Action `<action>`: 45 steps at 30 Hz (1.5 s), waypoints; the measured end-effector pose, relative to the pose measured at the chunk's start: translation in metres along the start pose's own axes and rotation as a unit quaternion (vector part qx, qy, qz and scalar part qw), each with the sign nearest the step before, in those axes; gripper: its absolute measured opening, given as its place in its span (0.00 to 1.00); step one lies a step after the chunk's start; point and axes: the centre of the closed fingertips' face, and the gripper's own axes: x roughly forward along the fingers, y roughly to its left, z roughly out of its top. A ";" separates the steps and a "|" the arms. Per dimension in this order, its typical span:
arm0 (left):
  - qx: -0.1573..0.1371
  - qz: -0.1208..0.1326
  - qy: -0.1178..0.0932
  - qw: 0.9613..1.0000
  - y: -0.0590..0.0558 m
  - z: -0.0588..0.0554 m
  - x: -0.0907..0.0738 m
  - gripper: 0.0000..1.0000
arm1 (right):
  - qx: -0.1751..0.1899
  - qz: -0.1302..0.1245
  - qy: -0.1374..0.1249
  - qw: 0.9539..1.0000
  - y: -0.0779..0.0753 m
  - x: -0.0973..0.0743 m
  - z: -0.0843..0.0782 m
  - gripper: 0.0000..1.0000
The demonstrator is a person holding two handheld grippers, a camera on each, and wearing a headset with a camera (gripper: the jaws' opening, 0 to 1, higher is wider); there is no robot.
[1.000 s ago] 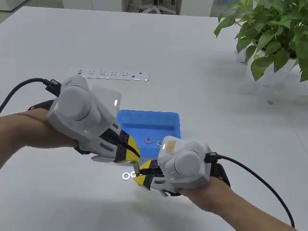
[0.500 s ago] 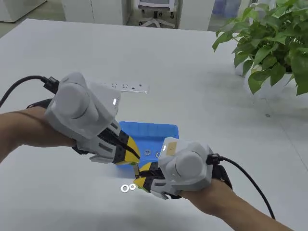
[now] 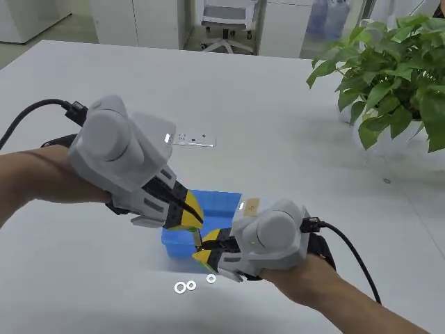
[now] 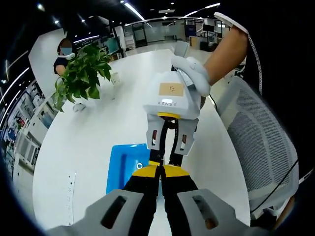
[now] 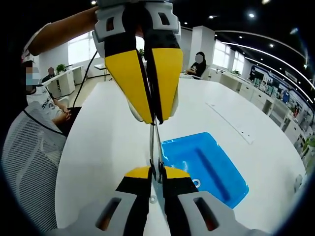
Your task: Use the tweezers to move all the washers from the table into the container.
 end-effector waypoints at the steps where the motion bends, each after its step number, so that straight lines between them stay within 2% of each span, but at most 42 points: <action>1: 0.001 0.001 0.000 1.000 0.003 0.000 0.000 0.06 | 0.000 -0.002 -0.001 1.000 -0.002 0.000 0.001 0.09; 14: -0.001 0.015 0.004 1.000 0.028 -0.005 -0.002 0.06 | 0.001 -0.015 -0.007 1.000 -0.029 0.009 0.008 0.10; 26: -0.013 0.018 0.007 1.000 0.047 -0.017 0.009 0.06 | 0.021 -0.012 -0.001 1.000 -0.046 0.023 -0.001 0.10; 38: -0.022 0.006 0.013 1.000 0.054 -0.029 0.022 0.06 | 0.040 -0.005 0.015 0.999 -0.052 0.036 -0.014 0.10; 45: -0.025 0.002 0.012 1.000 0.056 -0.031 0.026 0.06 | 0.043 -0.005 0.020 0.999 -0.054 0.036 -0.019 0.10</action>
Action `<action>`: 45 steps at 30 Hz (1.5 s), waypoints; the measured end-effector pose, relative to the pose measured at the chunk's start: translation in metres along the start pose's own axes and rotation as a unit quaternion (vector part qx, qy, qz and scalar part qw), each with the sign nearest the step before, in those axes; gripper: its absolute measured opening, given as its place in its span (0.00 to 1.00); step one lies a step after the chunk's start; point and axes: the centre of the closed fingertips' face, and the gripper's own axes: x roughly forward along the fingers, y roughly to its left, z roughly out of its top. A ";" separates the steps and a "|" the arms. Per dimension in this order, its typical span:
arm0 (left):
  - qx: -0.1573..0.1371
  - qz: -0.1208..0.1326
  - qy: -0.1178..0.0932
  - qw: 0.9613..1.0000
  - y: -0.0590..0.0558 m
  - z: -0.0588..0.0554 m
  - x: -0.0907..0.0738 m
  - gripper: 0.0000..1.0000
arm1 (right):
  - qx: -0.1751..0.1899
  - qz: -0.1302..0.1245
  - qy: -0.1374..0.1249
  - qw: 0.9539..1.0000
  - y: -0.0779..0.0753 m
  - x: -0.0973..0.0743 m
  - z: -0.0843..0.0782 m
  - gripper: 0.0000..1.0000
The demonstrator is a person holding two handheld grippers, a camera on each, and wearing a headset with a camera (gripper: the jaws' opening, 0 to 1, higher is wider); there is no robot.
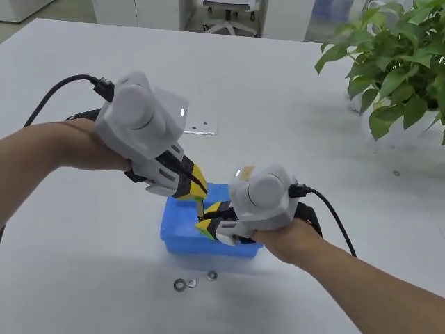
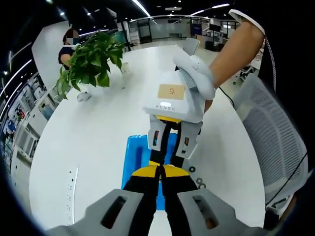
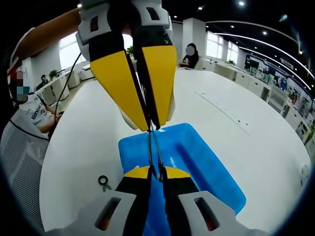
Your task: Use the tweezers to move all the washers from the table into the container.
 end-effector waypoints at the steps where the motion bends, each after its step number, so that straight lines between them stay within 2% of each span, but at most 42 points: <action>1: -0.001 0.000 -0.001 1.000 0.000 0.000 0.000 0.06 | 0.000 0.000 0.000 1.000 0.000 0.000 0.000 0.10; 25: 0.003 -0.001 0.000 1.000 -0.001 0.003 0.001 0.06 | -0.003 0.001 0.001 1.000 -0.001 -0.002 -0.001 0.11; 34: 0.010 0.004 -0.002 1.000 -0.005 0.011 -0.007 0.06 | -0.011 -0.004 -0.005 1.000 0.002 -0.010 0.007 0.11; 45: 0.023 0.004 -0.006 1.000 -0.017 0.025 -0.021 0.05 | -0.022 -0.010 -0.016 1.000 0.015 -0.025 0.020 0.11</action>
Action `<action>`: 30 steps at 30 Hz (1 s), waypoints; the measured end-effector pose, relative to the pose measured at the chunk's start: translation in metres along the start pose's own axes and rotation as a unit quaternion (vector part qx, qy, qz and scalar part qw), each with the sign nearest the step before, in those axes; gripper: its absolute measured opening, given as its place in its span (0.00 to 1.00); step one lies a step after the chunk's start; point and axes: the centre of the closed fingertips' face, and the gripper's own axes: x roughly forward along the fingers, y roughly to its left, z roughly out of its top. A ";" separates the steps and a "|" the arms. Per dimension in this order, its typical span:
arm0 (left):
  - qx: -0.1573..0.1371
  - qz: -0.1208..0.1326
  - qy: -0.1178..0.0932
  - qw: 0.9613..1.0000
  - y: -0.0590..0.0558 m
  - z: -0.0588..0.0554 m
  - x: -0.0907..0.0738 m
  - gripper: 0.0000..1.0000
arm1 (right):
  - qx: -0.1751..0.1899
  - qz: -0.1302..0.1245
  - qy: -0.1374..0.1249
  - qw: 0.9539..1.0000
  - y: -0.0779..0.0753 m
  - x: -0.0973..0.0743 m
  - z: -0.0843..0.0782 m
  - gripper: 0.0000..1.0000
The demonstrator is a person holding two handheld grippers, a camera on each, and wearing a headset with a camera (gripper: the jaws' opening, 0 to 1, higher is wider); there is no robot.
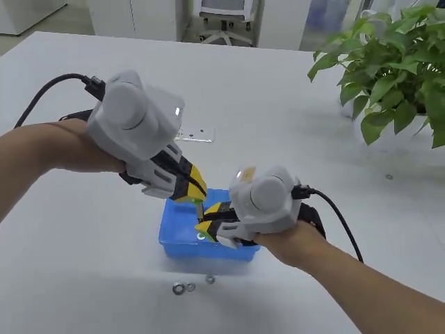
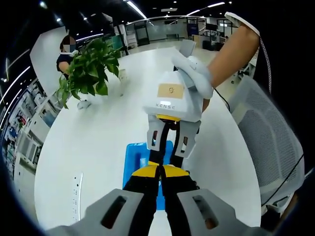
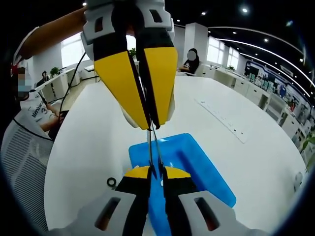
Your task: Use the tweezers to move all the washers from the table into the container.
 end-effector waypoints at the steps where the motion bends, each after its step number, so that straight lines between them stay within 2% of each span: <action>1: 0.001 0.000 0.000 1.000 -0.001 0.001 -0.001 0.05 | 0.000 0.000 -0.001 1.000 0.001 -0.001 0.001 0.11; 7: 0.002 0.001 0.001 1.000 -0.010 0.003 -0.008 0.05 | -0.008 -0.002 -0.004 1.000 0.011 -0.007 0.003 0.11; 13: 0.005 -0.003 0.003 1.000 -0.022 0.004 -0.007 0.05 | -0.008 -0.002 -0.005 1.000 0.022 -0.011 0.000 0.11; 24: 0.002 -0.019 0.001 1.000 -0.045 0.003 0.007 0.05 | -0.004 0.005 0.002 1.000 0.041 -0.014 -0.015 0.11; 30: -0.001 -0.027 0.000 1.000 -0.053 0.001 0.014 0.06 | 0.002 0.007 0.002 1.000 0.050 -0.012 -0.023 0.11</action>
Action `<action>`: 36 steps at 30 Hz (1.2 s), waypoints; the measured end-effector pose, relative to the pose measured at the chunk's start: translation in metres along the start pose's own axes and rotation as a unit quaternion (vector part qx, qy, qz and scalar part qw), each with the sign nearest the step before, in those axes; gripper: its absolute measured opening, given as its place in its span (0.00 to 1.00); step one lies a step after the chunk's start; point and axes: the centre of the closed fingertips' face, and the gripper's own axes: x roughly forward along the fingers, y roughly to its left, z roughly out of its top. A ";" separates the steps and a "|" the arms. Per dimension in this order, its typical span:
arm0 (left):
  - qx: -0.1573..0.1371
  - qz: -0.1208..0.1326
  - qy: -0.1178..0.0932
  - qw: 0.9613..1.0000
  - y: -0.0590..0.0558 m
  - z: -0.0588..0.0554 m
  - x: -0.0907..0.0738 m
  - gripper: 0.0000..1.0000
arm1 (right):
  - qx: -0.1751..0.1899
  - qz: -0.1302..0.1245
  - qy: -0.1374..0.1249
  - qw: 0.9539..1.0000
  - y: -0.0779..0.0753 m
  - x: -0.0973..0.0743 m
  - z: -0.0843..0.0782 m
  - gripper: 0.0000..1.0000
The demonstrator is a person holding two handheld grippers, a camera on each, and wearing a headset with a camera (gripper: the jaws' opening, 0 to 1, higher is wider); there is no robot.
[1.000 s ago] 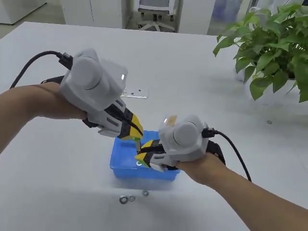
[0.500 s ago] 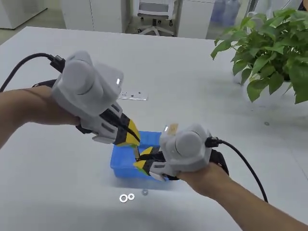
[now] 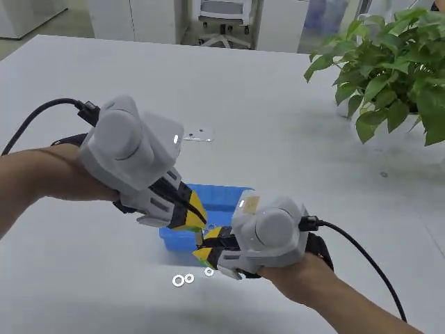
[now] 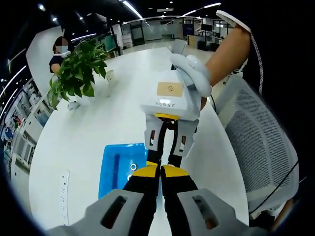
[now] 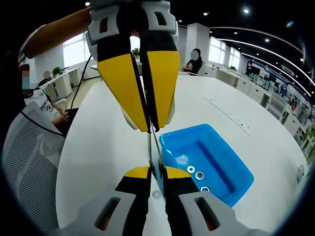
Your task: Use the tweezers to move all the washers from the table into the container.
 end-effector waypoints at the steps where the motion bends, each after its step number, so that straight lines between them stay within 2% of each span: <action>1: -0.001 -0.002 0.000 1.000 -0.001 -0.001 0.001 0.06 | 0.001 0.000 0.000 1.000 0.001 0.000 -0.001 0.11; 11: -0.008 -0.018 0.004 1.000 -0.010 -0.009 0.013 0.06 | -0.002 0.002 0.011 1.000 0.008 0.004 -0.017 0.11; 21: -0.013 -0.025 0.009 1.000 -0.011 -0.015 0.023 0.06 | 0.004 0.001 0.020 1.000 0.006 0.006 -0.029 0.11; 36: -0.017 -0.033 0.017 0.999 -0.012 -0.022 0.032 0.06 | 0.016 0.006 0.024 1.000 0.006 0.011 -0.038 0.12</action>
